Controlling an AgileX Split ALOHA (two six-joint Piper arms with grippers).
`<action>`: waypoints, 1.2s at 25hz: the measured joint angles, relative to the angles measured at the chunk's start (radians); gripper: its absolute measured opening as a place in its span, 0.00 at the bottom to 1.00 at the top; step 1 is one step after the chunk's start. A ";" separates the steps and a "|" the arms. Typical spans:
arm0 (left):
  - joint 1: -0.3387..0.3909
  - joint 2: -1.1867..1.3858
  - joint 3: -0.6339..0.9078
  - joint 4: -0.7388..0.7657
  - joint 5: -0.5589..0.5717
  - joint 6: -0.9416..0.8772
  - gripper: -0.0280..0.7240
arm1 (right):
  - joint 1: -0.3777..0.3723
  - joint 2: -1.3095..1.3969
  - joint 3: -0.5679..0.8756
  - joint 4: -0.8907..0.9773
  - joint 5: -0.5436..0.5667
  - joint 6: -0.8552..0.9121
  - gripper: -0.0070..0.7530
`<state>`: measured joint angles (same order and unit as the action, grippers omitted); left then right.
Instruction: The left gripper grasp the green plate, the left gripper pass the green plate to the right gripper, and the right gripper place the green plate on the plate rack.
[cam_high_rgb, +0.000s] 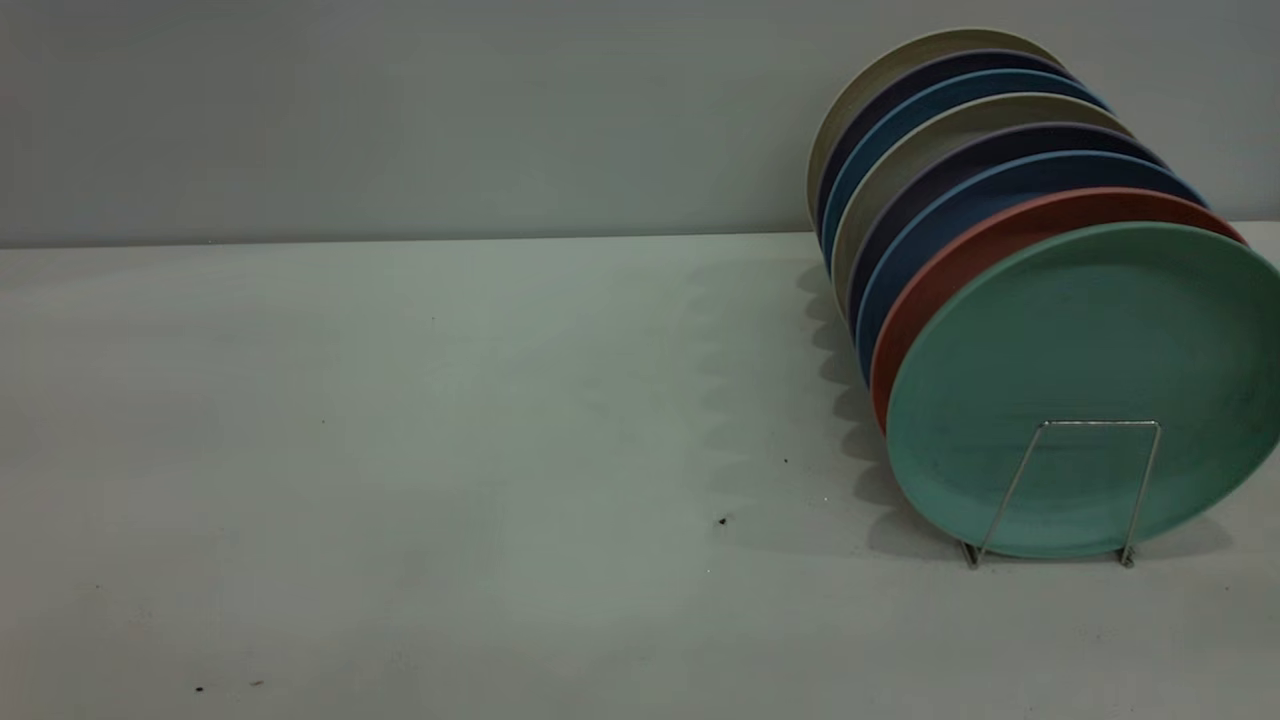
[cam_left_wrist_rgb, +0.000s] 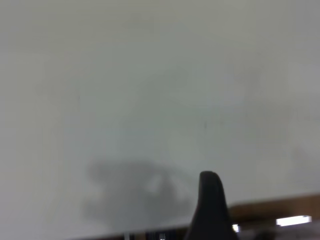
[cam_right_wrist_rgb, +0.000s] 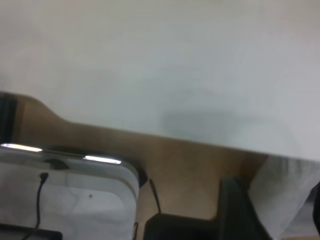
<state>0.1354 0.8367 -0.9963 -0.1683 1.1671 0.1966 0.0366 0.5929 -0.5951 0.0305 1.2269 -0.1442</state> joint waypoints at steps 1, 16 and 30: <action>0.000 -0.029 0.049 0.001 0.000 0.004 0.81 | 0.000 -0.021 0.034 -0.002 -0.009 0.014 0.52; -0.001 -0.315 0.452 0.094 -0.007 -0.037 0.81 | 0.043 -0.106 0.114 -0.011 -0.115 0.115 0.52; -0.129 -0.748 0.508 0.097 -0.042 -0.061 0.81 | 0.074 -0.106 0.114 -0.010 -0.116 0.116 0.52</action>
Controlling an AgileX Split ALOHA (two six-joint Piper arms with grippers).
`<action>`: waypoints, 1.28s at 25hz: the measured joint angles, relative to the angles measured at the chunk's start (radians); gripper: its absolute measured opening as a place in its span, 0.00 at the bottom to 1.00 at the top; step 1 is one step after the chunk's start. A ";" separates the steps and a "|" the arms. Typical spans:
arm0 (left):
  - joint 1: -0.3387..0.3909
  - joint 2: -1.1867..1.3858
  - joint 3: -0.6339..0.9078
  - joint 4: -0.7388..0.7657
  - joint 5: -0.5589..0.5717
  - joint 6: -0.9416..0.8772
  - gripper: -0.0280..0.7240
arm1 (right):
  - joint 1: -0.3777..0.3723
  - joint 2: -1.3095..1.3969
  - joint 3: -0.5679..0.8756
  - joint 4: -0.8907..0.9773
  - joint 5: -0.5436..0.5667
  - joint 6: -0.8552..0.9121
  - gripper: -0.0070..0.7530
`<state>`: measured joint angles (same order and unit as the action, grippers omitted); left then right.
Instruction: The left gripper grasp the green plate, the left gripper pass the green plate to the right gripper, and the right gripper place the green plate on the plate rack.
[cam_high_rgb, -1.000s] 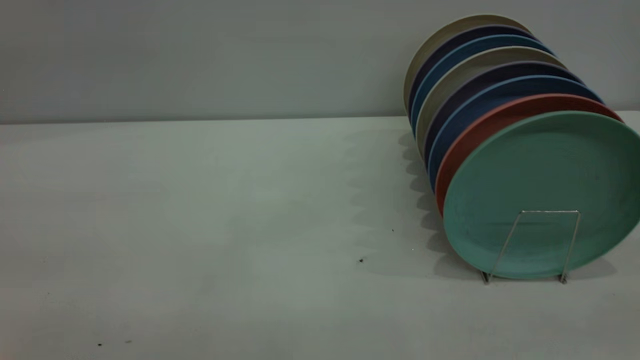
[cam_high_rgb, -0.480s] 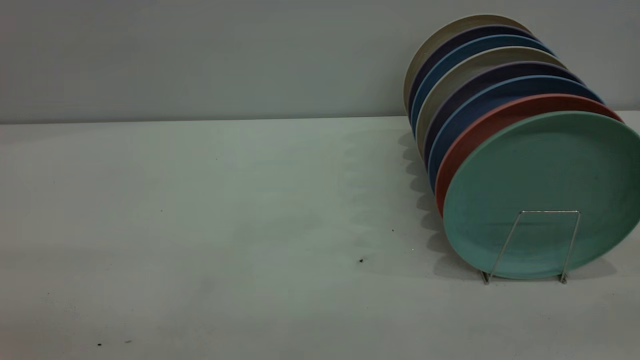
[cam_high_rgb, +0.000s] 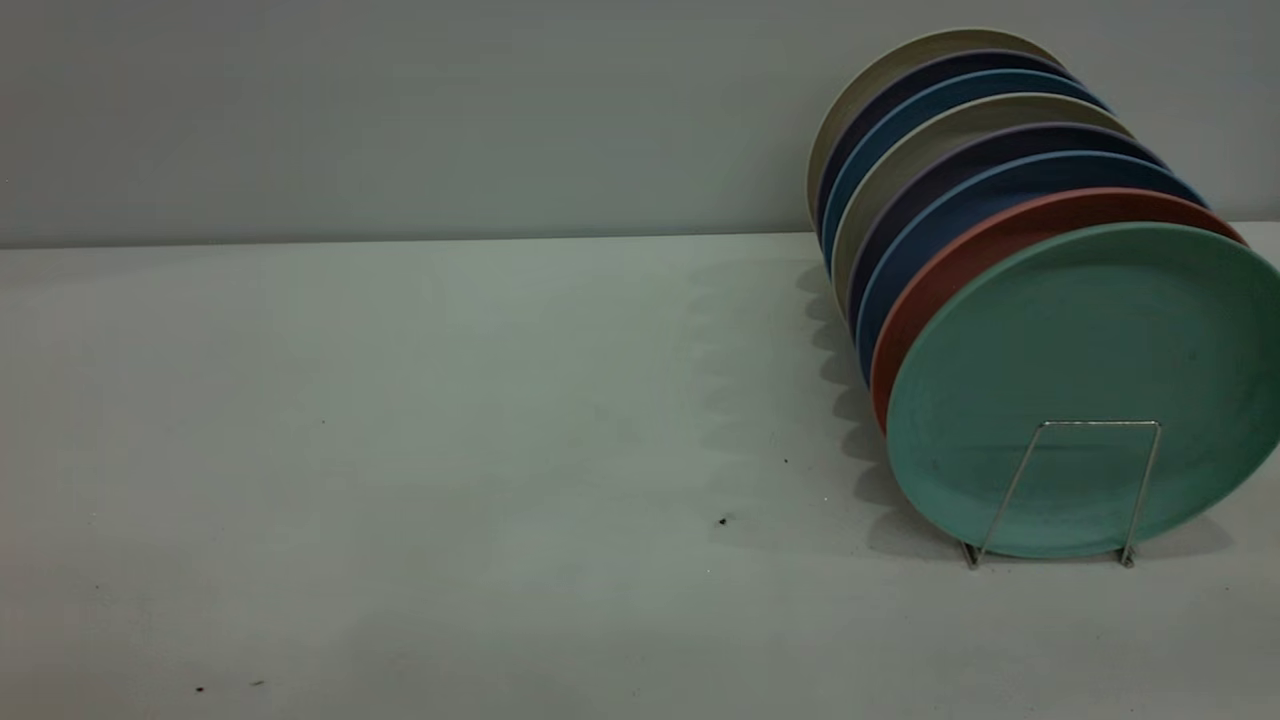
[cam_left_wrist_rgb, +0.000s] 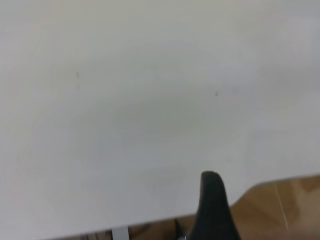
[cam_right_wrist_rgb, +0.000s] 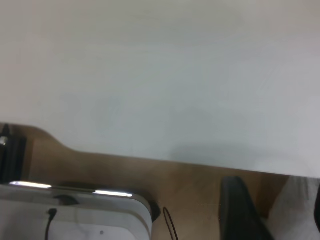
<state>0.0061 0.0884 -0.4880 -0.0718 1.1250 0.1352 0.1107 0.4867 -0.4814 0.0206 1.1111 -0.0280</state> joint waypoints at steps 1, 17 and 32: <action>-0.001 -0.024 0.000 0.000 0.001 0.000 0.81 | 0.007 0.000 0.000 0.003 0.000 0.000 0.52; -0.001 -0.110 0.000 0.000 0.006 -0.002 0.81 | -0.004 -0.499 0.000 0.015 0.017 0.000 0.52; -0.010 -0.110 0.000 0.001 0.006 -0.004 0.81 | -0.027 -0.504 0.000 0.014 0.033 0.000 0.52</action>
